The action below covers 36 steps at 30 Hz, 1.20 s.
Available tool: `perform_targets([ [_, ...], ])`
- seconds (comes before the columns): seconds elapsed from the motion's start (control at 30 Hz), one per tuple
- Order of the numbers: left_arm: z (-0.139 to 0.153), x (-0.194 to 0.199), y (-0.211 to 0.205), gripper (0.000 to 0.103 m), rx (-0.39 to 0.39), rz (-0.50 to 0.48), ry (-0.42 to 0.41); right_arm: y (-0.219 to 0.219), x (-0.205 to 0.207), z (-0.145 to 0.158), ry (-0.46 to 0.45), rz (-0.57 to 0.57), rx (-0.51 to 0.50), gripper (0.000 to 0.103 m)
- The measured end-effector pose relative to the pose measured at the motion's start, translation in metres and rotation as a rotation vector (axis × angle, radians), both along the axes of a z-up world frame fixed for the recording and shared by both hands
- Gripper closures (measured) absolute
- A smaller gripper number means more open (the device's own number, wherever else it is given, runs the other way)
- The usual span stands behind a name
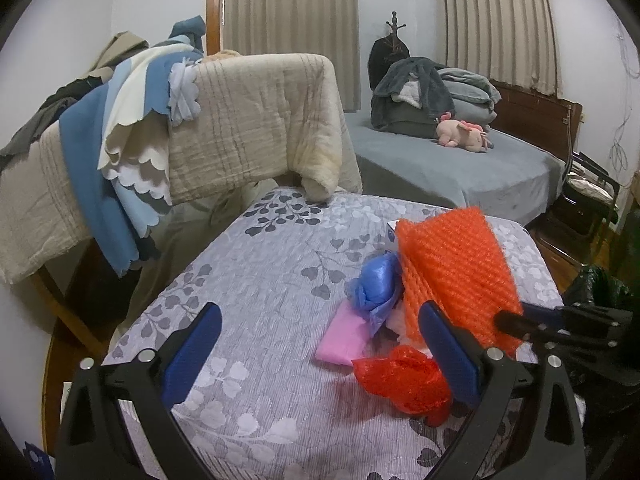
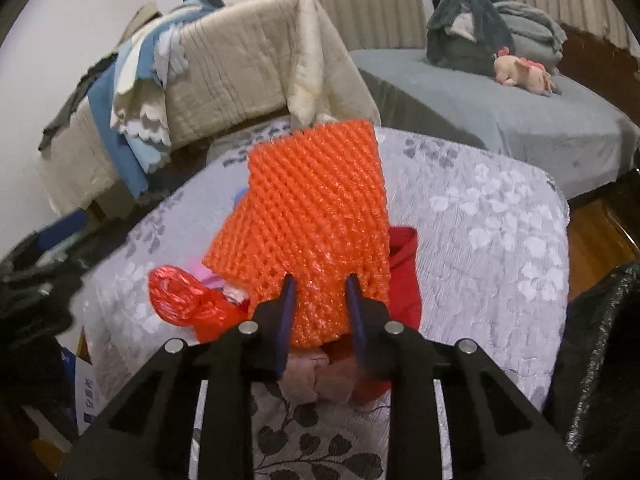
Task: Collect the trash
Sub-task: 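Grasp an orange mesh sleeve with the right tool while the left tool approaches the other sleeve, then grasp the second orange mesh sleeve with the left tool while the right tool lifts its sleeve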
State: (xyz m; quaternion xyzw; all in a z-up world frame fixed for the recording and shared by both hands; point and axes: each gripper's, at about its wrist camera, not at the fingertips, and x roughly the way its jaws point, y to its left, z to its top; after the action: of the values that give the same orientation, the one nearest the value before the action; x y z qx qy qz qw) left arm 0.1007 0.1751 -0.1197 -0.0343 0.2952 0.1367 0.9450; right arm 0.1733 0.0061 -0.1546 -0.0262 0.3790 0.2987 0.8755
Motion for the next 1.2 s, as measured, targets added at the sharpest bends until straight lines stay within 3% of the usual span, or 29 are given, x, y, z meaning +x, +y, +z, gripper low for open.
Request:
perform_targets([
  [0.27,0.001,0.011,-0.013,0.006,-0.014,-0.044,-0.015,-0.04,-0.004,0.032,-0.056,-0.096,0.068,0.079],
  [0.57,-0.026,0.061,-0.05,0.013,-0.023,-0.127,0.05,-0.083,0.01,0.022,-0.041,-0.206,0.049,0.079],
  [0.67,-0.037,0.074,-0.053,0.022,-0.04,-0.134,0.089,-0.09,0.012,0.016,-0.03,-0.218,0.049,0.079],
  [0.77,-0.049,0.087,-0.054,0.046,-0.074,-0.159,0.137,-0.092,0.014,0.012,-0.016,-0.221,0.052,0.079],
  [0.83,-0.052,0.09,-0.054,0.07,-0.093,-0.18,0.148,-0.092,0.014,0.01,-0.013,-0.22,0.054,0.079],
  [1.0,-0.04,0.08,-0.058,0.079,-0.083,-0.198,0.093,-0.094,0.012,0.011,-0.022,-0.221,0.062,0.079],
  [1.2,-0.005,0.063,-0.063,0.079,-0.078,-0.204,0.008,-0.103,0.003,0.03,-0.054,-0.231,0.102,0.079],
])
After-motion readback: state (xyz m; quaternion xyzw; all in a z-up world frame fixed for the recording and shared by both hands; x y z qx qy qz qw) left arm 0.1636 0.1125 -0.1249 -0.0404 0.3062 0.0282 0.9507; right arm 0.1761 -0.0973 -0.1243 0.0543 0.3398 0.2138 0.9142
